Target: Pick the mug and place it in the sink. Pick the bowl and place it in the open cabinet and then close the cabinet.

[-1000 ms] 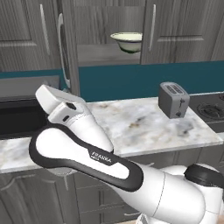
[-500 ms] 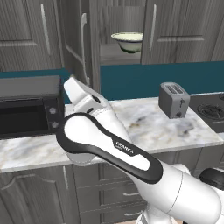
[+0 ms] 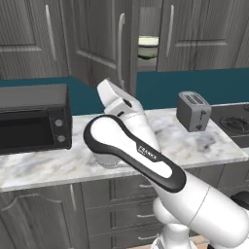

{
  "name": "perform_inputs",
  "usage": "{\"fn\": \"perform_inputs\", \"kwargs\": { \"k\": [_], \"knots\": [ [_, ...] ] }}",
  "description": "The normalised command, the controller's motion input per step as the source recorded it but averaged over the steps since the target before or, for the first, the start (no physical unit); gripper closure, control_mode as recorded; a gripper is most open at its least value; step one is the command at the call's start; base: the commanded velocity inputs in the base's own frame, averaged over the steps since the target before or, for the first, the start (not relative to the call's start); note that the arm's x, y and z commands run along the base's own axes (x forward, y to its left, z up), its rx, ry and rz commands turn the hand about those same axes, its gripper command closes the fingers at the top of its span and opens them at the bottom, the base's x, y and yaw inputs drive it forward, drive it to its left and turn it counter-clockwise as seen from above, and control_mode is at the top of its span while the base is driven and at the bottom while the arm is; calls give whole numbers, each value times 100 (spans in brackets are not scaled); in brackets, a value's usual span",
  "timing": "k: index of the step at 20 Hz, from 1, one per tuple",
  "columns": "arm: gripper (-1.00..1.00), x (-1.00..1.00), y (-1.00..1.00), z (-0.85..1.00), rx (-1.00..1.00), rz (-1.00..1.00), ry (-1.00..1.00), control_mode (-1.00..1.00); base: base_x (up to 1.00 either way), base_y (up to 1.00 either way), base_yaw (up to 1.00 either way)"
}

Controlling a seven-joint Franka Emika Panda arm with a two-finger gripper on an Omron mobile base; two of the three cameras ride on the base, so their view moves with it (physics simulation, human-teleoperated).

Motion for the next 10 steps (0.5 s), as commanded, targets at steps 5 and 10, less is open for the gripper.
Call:
{"fn": "perform_inputs", "kwargs": {
  "k": [5, 10],
  "knots": [
    [-100, 17, -1, 0, 0, -49, 19, -100, 0, 0, 0],
    [-100, 40, 0, 1, 0, -47, 24, -100, 0, 0, 0]
  ]
}}
